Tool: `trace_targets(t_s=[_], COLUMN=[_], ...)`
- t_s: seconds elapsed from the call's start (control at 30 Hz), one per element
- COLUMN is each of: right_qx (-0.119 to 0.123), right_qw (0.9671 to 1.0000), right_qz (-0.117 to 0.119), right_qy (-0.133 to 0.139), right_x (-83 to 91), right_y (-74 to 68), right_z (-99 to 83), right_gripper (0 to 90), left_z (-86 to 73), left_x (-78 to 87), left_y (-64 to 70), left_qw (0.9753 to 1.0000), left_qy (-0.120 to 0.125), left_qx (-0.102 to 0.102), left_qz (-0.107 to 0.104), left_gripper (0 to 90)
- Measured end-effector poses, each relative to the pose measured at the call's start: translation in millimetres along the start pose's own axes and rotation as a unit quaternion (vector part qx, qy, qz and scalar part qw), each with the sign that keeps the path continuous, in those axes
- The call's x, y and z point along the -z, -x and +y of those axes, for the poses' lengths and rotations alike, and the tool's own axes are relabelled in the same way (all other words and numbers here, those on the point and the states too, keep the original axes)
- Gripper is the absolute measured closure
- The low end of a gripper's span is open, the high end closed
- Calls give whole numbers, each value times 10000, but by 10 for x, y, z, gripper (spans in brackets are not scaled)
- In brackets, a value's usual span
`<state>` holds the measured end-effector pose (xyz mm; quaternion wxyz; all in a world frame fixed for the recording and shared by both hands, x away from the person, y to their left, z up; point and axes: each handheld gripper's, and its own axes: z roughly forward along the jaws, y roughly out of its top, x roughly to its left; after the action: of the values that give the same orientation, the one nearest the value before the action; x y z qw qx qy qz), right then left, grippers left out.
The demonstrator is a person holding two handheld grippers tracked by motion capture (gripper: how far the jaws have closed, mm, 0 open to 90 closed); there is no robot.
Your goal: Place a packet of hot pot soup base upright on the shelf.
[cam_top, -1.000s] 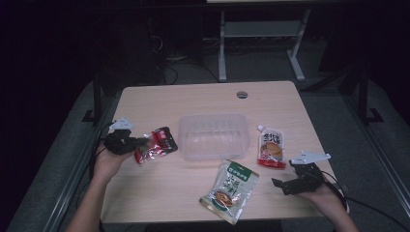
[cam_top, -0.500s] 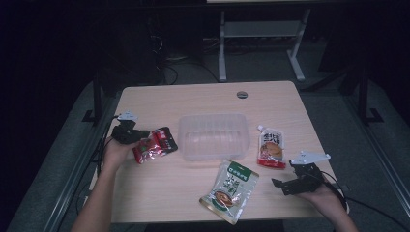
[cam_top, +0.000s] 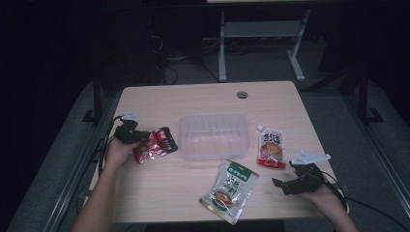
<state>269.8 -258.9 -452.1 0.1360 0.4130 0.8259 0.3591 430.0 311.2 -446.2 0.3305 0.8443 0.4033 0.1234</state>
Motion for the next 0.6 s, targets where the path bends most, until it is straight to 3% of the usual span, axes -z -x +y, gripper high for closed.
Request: trace_targets(t_s=[0.07, 0.13, 0.27, 0.6], right_qx=[16, 20, 19, 47], right_qw=[10000, 10000, 10000, 10000], right_qz=[0, -4, -24, -27], right_qy=[8, 23, 30, 33], right_x=[4, 7, 14, 13], right_y=[-2, -2, 2, -13], right_z=[-1, 0, 4, 13], right_gripper=[46, 46, 46, 46], left_z=[-27, -58, -90, -263], left_x=[-3, 14, 69, 249], left_y=[6, 1, 49, 421], left_qw=[9998, 9997, 9992, 9969], left_qy=[-157, -123, -275, -512], left_qx=[-86, 11, -10, -275], left_qz=[-52, -193, -291, -522], left_gripper=[900, 900, 900, 899])
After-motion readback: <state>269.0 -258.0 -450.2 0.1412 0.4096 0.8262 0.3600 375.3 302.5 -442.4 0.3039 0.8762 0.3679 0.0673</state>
